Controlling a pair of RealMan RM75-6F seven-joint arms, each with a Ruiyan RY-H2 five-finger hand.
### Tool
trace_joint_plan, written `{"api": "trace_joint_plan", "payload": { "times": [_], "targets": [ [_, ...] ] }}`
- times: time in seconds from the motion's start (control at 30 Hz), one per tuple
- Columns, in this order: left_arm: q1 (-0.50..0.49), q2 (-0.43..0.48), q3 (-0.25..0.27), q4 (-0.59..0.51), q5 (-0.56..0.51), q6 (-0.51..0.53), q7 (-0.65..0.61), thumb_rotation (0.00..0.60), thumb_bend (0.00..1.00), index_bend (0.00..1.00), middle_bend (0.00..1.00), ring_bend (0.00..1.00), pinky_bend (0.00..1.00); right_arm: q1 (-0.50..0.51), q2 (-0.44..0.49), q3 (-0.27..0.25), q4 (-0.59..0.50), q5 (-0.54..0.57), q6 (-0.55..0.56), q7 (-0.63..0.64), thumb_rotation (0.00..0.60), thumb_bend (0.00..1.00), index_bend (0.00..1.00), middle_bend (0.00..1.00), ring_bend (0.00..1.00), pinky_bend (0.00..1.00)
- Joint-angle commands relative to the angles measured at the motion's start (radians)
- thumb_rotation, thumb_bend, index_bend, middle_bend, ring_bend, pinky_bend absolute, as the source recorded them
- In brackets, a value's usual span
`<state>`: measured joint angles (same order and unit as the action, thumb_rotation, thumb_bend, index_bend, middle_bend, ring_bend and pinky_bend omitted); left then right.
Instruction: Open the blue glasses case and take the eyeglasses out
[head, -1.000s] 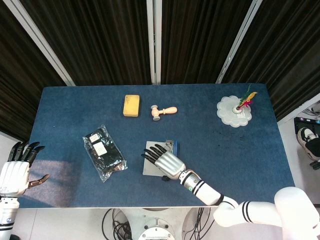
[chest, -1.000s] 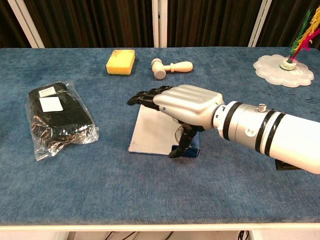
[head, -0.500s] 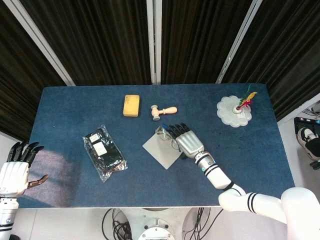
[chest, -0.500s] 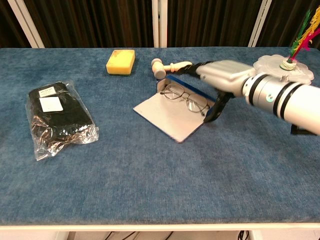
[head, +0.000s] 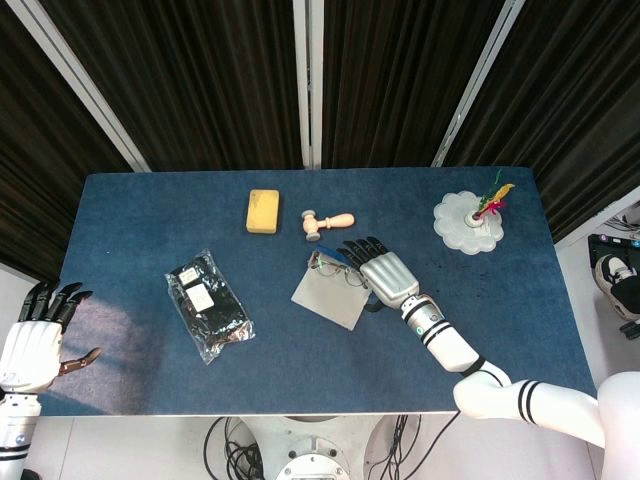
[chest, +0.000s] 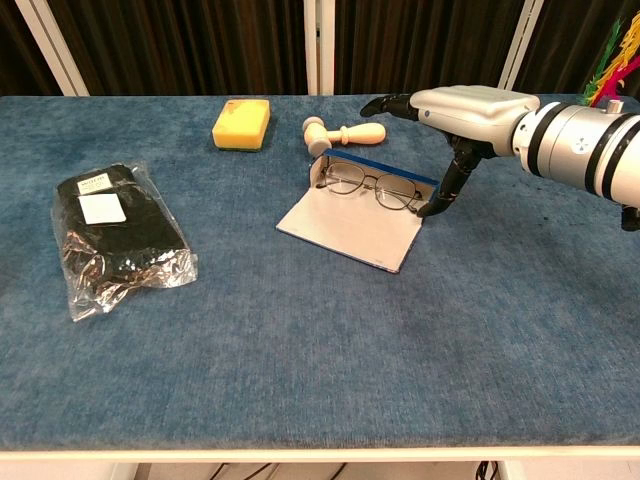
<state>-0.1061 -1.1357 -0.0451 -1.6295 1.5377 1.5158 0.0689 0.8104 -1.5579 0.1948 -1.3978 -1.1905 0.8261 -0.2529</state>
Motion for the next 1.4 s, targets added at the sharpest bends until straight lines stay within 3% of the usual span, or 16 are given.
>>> {"api": "trace_joint_plan", "payload": {
  "times": [0.03, 0.23, 0.43, 0.63, 0.9, 1.0, 1.2, 1.4],
  "targets": [
    [0.005, 0.003, 0.001, -0.005, -0.003, 0.005, 0.003, 0.6, 0.07, 0.21, 0.12, 0.02, 0.0, 0.02, -0.056, 0.004, 0.089, 0.029, -0.017, 0.001, 0.6, 0.01, 0.0, 0.04, 0.0, 0.0],
    [0.01, 0.007, 0.003, -0.014, -0.001, 0.011, 0.009, 0.6, 0.07, 0.21, 0.12, 0.02, 0.0, 0.04, -0.12, 0.017, 0.211, 0.064, -0.047, 0.032, 0.6, 0.01, 0.0, 0.04, 0.0, 0.0],
    [0.011, 0.009, 0.002, -0.019, -0.003, 0.011, 0.014, 0.6, 0.07, 0.21, 0.12, 0.02, 0.0, 0.052, -0.12, 0.029, 0.293, 0.102, -0.089, 0.046, 0.6, 0.04, 0.0, 0.09, 0.0, 0.0],
    [0.009, 0.01, 0.001, -0.02, -0.006, 0.006, 0.016, 0.6, 0.07, 0.21, 0.12, 0.02, 0.0, 0.053, -0.053, 0.039, 0.219, 0.118, -0.152, 0.101, 0.6, 0.07, 0.0, 0.13, 0.0, 0.0],
    [0.008, 0.012, 0.0, -0.023, -0.009, 0.003, 0.021, 0.6, 0.07, 0.21, 0.12, 0.02, 0.0, 0.123, -0.035, 0.065, 0.196, 0.125, -0.267, 0.173, 0.6, 0.41, 0.0, 0.17, 0.0, 0.0],
    [0.007, 0.012, -0.001, -0.022, -0.011, 0.001, 0.021, 0.6, 0.07, 0.21, 0.12, 0.02, 0.0, 0.151, -0.059, 0.07, 0.226, 0.139, -0.296, 0.183, 0.6, 0.47, 0.0, 0.17, 0.0, 0.0],
    [0.009, 0.009, 0.0, -0.015, -0.016, 0.0, 0.015, 0.6, 0.07, 0.21, 0.12, 0.02, 0.0, 0.189, -0.094, 0.057, 0.267, 0.159, -0.326, 0.177, 0.6, 0.48, 0.0, 0.18, 0.0, 0.0],
    [0.013, 0.005, 0.001, -0.007, -0.016, 0.004, 0.006, 0.6, 0.07, 0.21, 0.12, 0.02, 0.0, 0.187, -0.08, 0.039, 0.209, 0.131, -0.313, 0.187, 0.6, 0.48, 0.0, 0.21, 0.0, 0.0]
  ]
}}
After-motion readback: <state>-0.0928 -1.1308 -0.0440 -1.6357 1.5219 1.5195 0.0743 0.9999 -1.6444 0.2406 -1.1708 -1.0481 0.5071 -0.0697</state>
